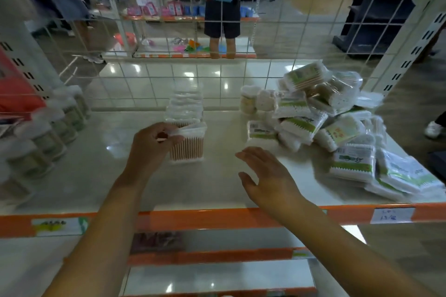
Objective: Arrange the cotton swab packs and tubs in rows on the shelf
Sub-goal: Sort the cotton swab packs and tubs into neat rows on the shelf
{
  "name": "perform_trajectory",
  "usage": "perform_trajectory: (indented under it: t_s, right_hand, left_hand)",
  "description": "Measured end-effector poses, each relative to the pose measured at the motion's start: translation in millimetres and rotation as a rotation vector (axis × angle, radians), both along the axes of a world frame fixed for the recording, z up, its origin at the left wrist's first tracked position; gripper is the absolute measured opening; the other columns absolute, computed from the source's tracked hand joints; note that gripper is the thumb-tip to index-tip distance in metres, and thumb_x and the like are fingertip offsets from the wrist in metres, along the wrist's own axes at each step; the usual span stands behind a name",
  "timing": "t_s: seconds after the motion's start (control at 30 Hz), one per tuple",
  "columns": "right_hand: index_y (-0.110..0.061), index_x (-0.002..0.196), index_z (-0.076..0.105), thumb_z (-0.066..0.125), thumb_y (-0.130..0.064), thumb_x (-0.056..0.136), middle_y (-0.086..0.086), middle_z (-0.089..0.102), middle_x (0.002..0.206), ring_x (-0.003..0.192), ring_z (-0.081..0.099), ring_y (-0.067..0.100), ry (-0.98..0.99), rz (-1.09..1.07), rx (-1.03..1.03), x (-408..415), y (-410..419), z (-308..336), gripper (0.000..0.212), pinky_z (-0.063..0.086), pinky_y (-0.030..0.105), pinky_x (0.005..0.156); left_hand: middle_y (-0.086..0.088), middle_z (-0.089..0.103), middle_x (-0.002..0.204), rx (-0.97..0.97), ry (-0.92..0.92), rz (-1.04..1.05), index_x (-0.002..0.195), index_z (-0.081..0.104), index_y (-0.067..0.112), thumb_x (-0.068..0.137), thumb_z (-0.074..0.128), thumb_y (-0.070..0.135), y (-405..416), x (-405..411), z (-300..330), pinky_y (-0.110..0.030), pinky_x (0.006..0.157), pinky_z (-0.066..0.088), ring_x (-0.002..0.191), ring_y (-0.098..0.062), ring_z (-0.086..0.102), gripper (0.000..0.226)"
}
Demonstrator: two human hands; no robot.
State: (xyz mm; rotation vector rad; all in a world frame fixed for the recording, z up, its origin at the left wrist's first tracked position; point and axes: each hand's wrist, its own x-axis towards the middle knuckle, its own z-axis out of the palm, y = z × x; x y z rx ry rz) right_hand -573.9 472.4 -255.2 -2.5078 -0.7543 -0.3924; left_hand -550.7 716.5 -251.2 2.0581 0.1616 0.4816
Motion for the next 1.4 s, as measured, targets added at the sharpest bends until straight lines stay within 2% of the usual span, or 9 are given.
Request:
perform_trajectory:
  t_s: [0.1,0.23,0.3,0.47,0.67,0.87,1.03,1.17,1.4]
  right_hand:
    - [-0.008,0.102,0.068,0.062,-0.017,0.069,0.008,0.068,0.100,0.091,0.066,0.029,0.048,-0.035,-0.008,-1.8,9.4,-5.9,0.034,0.051,0.032,0.073]
    - [-0.009,0.104,0.067,0.062,-0.016,0.070,0.008,0.067,0.103,0.094,0.064,0.030,0.107,-0.085,0.011,-5.2,21.7,-10.4,0.035,0.044,0.029,0.076]
    - [-0.009,0.104,0.067,0.064,-0.014,0.071,0.008,0.066,0.104,0.093,0.064,0.029,0.105,-0.096,0.006,-6.8,27.3,-11.7,0.034,0.043,0.027,0.076]
    - [-0.013,0.122,0.059,0.061,-0.010,0.085,0.003,0.054,0.128,0.120,0.047,0.020,0.176,-0.131,0.092,-7.9,35.2,-8.9,0.037,0.026,0.017,0.094]
    - [-0.010,0.117,0.063,0.065,-0.006,0.082,0.007,0.058,0.121,0.114,0.053,0.025,0.185,-0.147,0.115,-9.4,42.3,-8.4,0.035,0.030,0.019,0.091]
    - [-0.018,0.129,0.053,0.056,-0.018,0.091,-0.001,0.048,0.133,0.124,0.041,0.015,0.223,-0.144,0.072,-11.1,41.4,-8.2,0.038,0.020,0.008,0.092]
    - [-0.020,0.130,0.051,0.054,-0.020,0.092,-0.003,0.046,0.134,0.126,0.039,0.012,0.242,-0.150,0.068,-9.4,32.6,-6.5,0.038,0.020,0.008,0.093]
    - [-0.019,0.128,0.054,0.056,-0.018,0.090,0.000,0.049,0.133,0.126,0.040,0.014,0.232,-0.167,0.111,-8.5,20.2,-6.3,0.037,0.024,0.012,0.097]
    - [-0.012,0.115,0.064,0.061,-0.014,0.084,0.007,0.059,0.120,0.113,0.053,0.026,0.195,-0.182,0.157,-10.3,-21.5,-11.2,0.031,0.034,0.023,0.090]
  left_hand:
    - [-0.002,0.066,0.089,0.065,-0.032,0.002,0.090,0.068,0.015,0.076,0.073,0.010,9.5,8.0,-2.7,-0.017,0.071,0.045,0.083,-0.017,0.062,0.016]
    - [-0.009,0.068,0.085,0.396,-0.243,-0.016,0.083,0.071,0.002,0.070,0.076,0.005,21.0,17.8,-8.0,-0.026,0.076,0.044,0.081,-0.026,0.062,0.014]
    - [-0.011,0.068,0.086,0.464,-0.260,0.000,0.080,0.072,0.002,0.068,0.076,0.008,26.6,25.2,-12.2,-0.028,0.078,0.043,0.085,-0.030,0.060,0.014]
    - [-0.013,0.064,0.090,0.582,-0.335,0.027,0.081,0.071,0.002,0.072,0.068,0.020,31.2,30.0,-22.9,-0.032,0.075,0.044,0.092,-0.022,0.047,0.020]
    - [-0.014,0.067,0.093,0.594,-0.357,-0.045,0.089,0.067,0.001,0.080,0.062,0.022,29.3,26.1,-26.6,-0.035,0.077,0.050,0.088,-0.030,0.063,0.023]
    - [-0.016,0.065,0.099,0.599,-0.247,-0.084,0.110,0.061,0.003,0.086,0.047,0.032,26.9,22.0,-24.2,-0.045,0.076,0.051,0.091,-0.034,0.061,0.041]
    - [-0.019,0.063,0.104,0.678,-0.299,-0.018,0.114,0.059,0.002,0.076,0.063,0.017,21.0,23.2,-17.1,-0.051,0.087,0.044,0.101,-0.039,0.057,0.041]
    - [-0.015,0.061,0.112,0.679,-0.378,-0.067,0.115,0.059,0.005,0.076,0.062,0.015,-3.2,21.1,-8.4,-0.045,0.095,0.037,0.112,-0.033,0.050,0.041]
    - [-0.012,0.064,0.100,0.654,-0.458,-0.251,0.106,0.063,0.002,0.084,0.049,0.022,-74.3,16.4,-2.6,-0.032,0.086,0.039,0.101,-0.020,0.049,0.033]
